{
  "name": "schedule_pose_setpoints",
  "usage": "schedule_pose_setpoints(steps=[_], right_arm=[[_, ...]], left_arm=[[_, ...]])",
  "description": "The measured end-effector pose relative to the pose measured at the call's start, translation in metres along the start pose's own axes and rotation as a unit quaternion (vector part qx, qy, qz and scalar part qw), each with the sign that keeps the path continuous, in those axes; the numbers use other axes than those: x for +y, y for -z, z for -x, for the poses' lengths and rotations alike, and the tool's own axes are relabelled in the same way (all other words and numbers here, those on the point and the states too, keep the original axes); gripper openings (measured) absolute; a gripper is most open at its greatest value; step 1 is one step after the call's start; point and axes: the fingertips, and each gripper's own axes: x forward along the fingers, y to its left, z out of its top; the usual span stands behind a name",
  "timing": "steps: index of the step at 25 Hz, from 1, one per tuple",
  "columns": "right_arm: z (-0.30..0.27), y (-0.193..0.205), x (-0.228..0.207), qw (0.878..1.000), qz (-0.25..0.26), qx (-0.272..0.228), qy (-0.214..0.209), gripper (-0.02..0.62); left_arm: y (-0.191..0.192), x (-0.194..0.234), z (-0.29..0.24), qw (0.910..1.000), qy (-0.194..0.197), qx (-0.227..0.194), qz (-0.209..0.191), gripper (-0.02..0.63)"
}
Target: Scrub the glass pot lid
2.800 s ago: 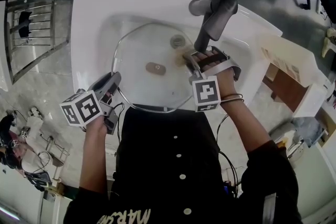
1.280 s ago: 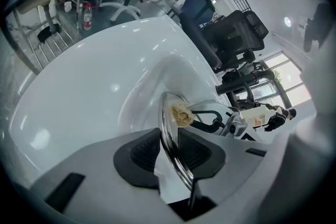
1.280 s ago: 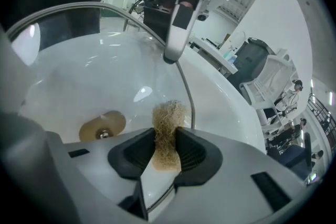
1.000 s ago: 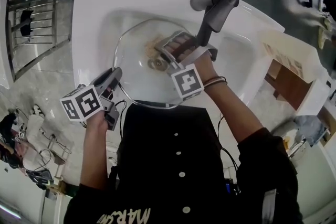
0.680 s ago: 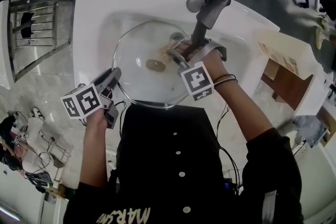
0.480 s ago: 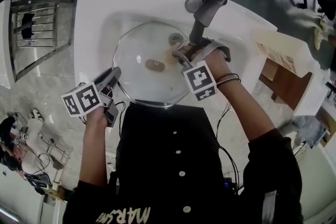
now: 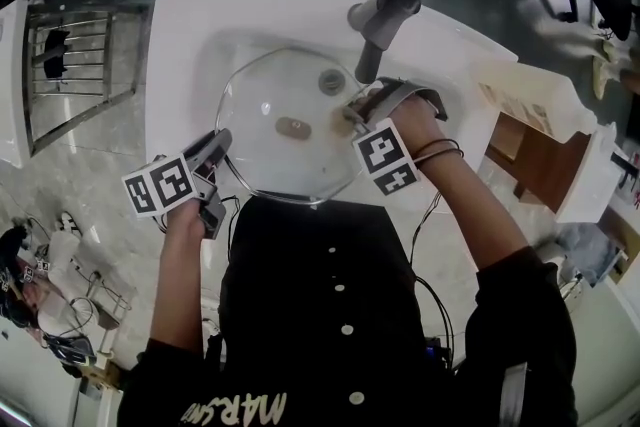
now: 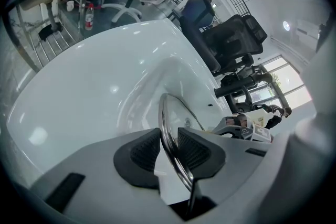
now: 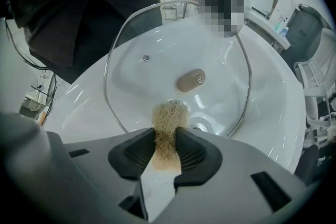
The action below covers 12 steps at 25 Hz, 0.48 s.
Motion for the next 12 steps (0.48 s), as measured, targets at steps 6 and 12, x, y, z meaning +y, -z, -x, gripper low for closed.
schedule_pose_setpoints(steps=[6, 12], right_arm=[[0.000, -0.001, 0.005, 1.000, 0.007, 0.009, -0.003, 0.133], [0.027, -0.027, -0.052, 0.973, -0.134, -0.104, 0.155, 0.137]], left_arm=[[0.001, 0.000, 0.000, 1.0000, -0.001, 0.001, 0.000, 0.123], [0.000, -0.002, 0.000, 1.0000, -0.002, 0.003, -0.002, 0.123]])
